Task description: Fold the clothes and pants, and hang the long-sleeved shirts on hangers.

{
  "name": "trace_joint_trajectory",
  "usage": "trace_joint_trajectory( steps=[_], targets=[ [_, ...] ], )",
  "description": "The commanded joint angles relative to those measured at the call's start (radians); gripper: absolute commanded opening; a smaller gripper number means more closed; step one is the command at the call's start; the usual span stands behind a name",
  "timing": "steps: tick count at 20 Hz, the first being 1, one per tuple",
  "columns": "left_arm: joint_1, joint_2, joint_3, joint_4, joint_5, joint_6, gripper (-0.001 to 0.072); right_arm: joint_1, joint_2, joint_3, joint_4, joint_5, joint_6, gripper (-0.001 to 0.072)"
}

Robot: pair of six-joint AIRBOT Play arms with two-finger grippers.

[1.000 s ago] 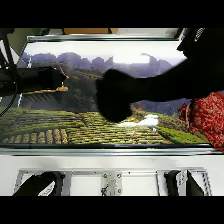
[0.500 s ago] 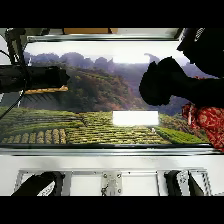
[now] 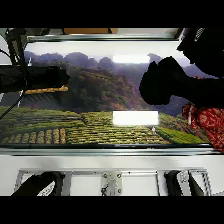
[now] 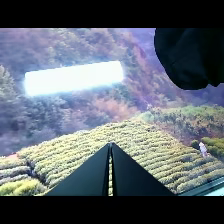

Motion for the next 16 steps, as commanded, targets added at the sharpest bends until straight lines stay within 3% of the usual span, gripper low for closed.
trace_joint_trajectory(
  steps=[1, 9, 16],
  targets=[
    [-0.001, 0.000, 0.000, 0.002, 0.000, 0.000, 0.0019, 0.000, 0.000, 0.001, -0.005, -0.003, 0.000, 0.0011],
    [-0.001, -0.001, 0.000, 0.002, -0.002, 0.000, 0.0019, -0.006, -0.002, -0.002, -0.012, -0.027, -0.011, 0.0011],
    [-0.001, -0.001, 0.000, 0.002, -0.001, -0.001, 0.0019, -0.135, 0.010, -0.080, -0.012, 0.013, -0.011, 0.0011]
  ],
)
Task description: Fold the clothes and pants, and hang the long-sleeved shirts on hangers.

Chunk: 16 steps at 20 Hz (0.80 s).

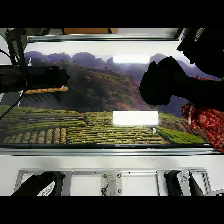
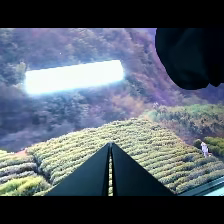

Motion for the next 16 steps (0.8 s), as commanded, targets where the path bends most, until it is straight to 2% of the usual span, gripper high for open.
trace_joint_trajectory(
  steps=[1, 5, 8, 12, 16],
  targets=[
    [-0.001, -0.001, 0.000, 0.000, 0.003, 0.001, 0.0019, -0.075, 0.006, -0.036, 0.001, 0.042, 0.000, 0.0011],
    [-0.001, -0.001, 0.000, 0.000, 0.003, 0.001, 0.0019, -0.154, 0.006, -0.051, 0.001, 0.091, 0.001, 0.0011],
    [-0.001, -0.001, 0.000, 0.000, 0.003, 0.001, 0.0019, -0.206, 0.007, -0.051, 0.001, 0.091, 0.069, 0.0011],
    [-0.001, -0.001, 0.000, 0.000, 0.003, 0.001, 0.0019, -0.224, 0.006, -0.051, 0.001, 0.099, 0.079, 0.0012],
    [-0.001, -0.001, 0.000, 0.000, 0.003, 0.001, 0.0019, -0.223, 0.006, -0.051, 0.001, 0.208, 0.078, 0.0028]
  ],
)
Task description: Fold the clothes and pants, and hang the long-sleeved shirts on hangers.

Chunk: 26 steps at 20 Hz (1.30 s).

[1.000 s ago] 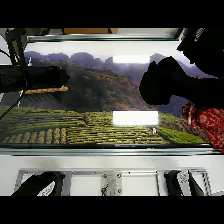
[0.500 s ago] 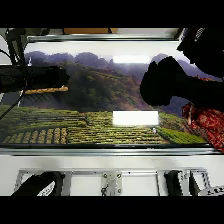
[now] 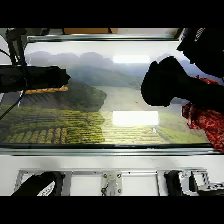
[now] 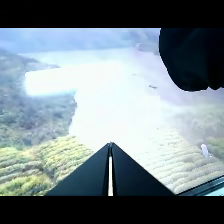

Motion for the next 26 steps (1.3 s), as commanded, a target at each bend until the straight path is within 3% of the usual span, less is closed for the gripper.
trace_joint_trajectory(
  steps=[1, 2, 3, 4, 11, 14, 16, 19, 22, 26],
  targets=[
    [-0.001, 0.000, 0.000, 0.001, 0.000, 0.000, 0.0019, -0.004, 0.000, 0.000, 0.002, 0.085, 0.007, 0.0034],
    [-0.001, 0.000, 0.000, 0.001, 0.000, 0.000, 0.0019, -0.004, 0.001, 0.000, 0.003, 0.086, 0.007, 0.0171],
    [-0.001, 0.000, 0.000, 0.001, 0.000, 0.000, 0.0019, -0.004, 0.003, 0.000, 0.019, 0.085, 0.007, 0.0407],
    [-0.001, 0.000, 0.000, 0.001, 0.000, 0.000, 0.0019, -0.004, 0.008, 0.000, 0.036, 0.085, 0.007, 0.0525],
    [-0.001, 0.000, 0.000, 0.002, 0.000, 0.000, 0.0019, -0.003, 0.128, 0.000, 0.244, 0.118, 0.007, 0.0533],
    [-0.001, 0.000, 0.000, 0.002, 0.023, 0.000, 0.0019, 0.000, 0.152, 0.000, 0.294, 0.394, 0.007, 0.0525],
    [0.000, 0.000, 0.000, 0.003, 0.080, 0.000, 0.0019, 0.073, 0.137, -0.008, 0.290, 0.597, 0.007, 0.0326],
    [0.000, 0.003, -0.015, -0.001, 0.109, 0.000, 0.0019, 0.344, 0.100, -0.064, 0.236, 0.774, 0.007, 0.0306],
    [-0.001, 0.052, -0.153, -0.009, 0.163, -0.002, 0.0019, 0.687, 0.065, -0.139, 0.079, 0.951, 0.008, 0.0305],
    [-0.001, 0.108, -0.323, -0.090, 0.233, -0.012, 0.0019, 1.164, 0.031, -0.283, -0.064, 1.007, 0.008, 0.0304]
  ],
)
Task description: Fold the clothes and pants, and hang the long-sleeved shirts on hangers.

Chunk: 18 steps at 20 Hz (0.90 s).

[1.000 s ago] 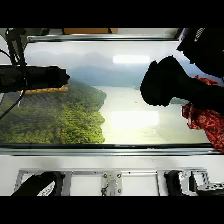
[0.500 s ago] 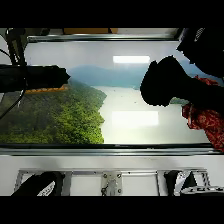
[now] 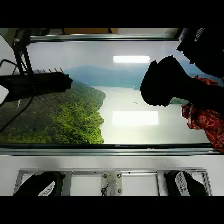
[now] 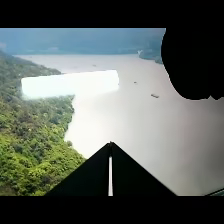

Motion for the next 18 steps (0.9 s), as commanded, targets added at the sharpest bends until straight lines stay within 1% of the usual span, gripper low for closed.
trace_joint_trajectory(
  steps=[1, 3, 5, 7, 10, 11, 12, 18],
  targets=[
    [0.000, 0.043, -0.132, -0.087, 0.071, -0.004, 0.0019, 0.418, -0.031, -0.127, -0.119, 0.062, 0.000, 0.0304],
    [-0.002, 0.048, -0.166, -0.115, 0.078, -0.004, 0.0019, 0.608, -0.054, -0.192, -0.119, -0.016, -0.001, 0.0305],
    [-0.001, 0.048, -0.190, -0.137, 0.078, -0.005, 0.0019, 0.731, -0.087, -0.218, -0.119, -0.061, -0.001, 0.0304],
    [-0.001, 0.048, -0.208, -0.136, 0.078, -0.005, 0.0019, 0.794, -0.124, -0.219, -0.114, -0.057, 0.000, 0.0303],
    [-0.001, 0.048, -0.211, -0.135, 0.078, -0.005, 0.0019, 0.820, -0.154, -0.219, -0.114, -0.056, 0.000, 0.0296],
    [-0.001, 0.048, -0.211, -0.135, 0.078, -0.005, 0.0019, 0.819, -0.156, -0.219, -0.114, -0.056, 0.000, 0.0205],
    [-0.001, 0.048, -0.211, -0.135, 0.078, -0.005, 0.0019, 0.819, -0.157, -0.219, -0.115, -0.056, -0.001, 0.0027],
    [-0.001, 0.048, -0.211, -0.135, 0.079, -0.005, 0.0019, 0.819, -0.159, -0.219, -0.115, -0.056, -0.003, 0.0018]
  ],
)
